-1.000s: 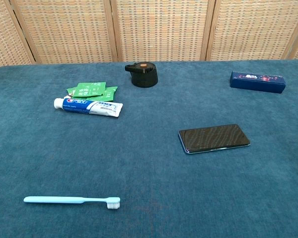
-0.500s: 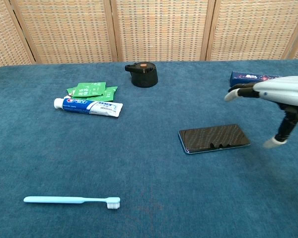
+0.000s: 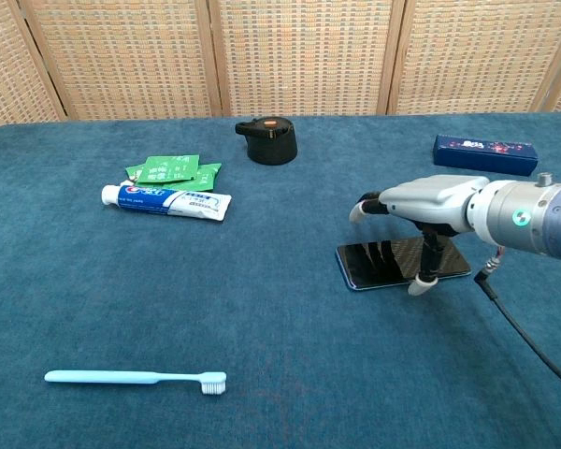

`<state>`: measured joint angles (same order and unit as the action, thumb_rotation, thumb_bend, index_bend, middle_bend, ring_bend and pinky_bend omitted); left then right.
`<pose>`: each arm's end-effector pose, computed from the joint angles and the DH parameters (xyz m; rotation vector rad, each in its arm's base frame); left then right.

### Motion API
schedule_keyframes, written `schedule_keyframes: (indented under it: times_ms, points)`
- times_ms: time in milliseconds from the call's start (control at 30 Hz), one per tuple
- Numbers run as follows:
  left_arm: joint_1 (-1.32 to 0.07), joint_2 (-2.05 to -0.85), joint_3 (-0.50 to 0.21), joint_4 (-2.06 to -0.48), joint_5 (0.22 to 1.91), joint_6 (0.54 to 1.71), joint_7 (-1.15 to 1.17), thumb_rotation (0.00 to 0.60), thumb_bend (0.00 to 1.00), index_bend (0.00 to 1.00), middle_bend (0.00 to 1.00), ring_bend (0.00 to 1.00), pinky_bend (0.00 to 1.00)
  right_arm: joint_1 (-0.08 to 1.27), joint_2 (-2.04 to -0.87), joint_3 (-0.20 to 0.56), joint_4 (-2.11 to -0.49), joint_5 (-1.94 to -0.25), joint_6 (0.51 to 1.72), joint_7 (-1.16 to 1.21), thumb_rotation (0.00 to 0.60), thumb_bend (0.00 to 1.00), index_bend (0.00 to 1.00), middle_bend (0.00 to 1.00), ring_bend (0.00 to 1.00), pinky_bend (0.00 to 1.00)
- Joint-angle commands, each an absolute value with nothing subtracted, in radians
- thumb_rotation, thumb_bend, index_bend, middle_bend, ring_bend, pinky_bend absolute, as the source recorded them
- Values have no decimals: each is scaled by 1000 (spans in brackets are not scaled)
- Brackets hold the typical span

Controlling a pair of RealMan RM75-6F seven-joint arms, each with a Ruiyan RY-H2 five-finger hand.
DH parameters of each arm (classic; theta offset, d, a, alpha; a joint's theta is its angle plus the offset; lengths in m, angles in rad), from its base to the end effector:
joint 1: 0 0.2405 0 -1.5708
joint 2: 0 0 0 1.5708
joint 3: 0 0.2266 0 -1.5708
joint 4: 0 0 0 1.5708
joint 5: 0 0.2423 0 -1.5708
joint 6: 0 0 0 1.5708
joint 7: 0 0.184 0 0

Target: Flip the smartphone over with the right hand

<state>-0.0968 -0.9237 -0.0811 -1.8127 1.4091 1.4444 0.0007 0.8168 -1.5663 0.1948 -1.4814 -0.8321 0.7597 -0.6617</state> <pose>-0.2823 0.2294 0.1570 -1.3298 -0.9425 -0.8815 -0.1186 -0.3642 -0.0995 2.0363 -0.9407 0.6184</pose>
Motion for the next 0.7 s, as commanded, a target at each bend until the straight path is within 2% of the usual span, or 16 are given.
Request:
schedule_keyframes:
  times_ms: [33,267,367,433,500,700]
  points:
    - [-99,-926,-82,-1813,1404,1441,7,600,0,0,0,0,0,846,-1596,180,-1457,-797,755,-674,600,144,162,0,0,0]
    - [-101,-928,-83,-1813,1396,1440,11,600,0,0,0,0,0,882,-1623,149,-1416,-757,760,-687,600,191,211,0,0,0]
    - [-101,-928,-83,-1814,1398,1440,10,600,0,0,0,0,0,889,-1638,143,-1398,-754,768,-677,600,295,371,0,0,0]
    - [-101,-928,-82,-1814,1398,1440,10,600,0,0,0,0,0,893,-1649,142,-1388,-756,776,-669,600,364,535,0,0,0]
    - [-100,-927,-82,-1814,1398,1441,8,600,0,0,0,0,0,895,-1656,141,-1382,-762,782,-658,600,404,613,0,0,0]
    - [-100,-924,-82,-1814,1400,1442,2,600,0,0,0,0,0,886,-1657,155,-1415,-818,792,-575,600,437,696,0,0,0]
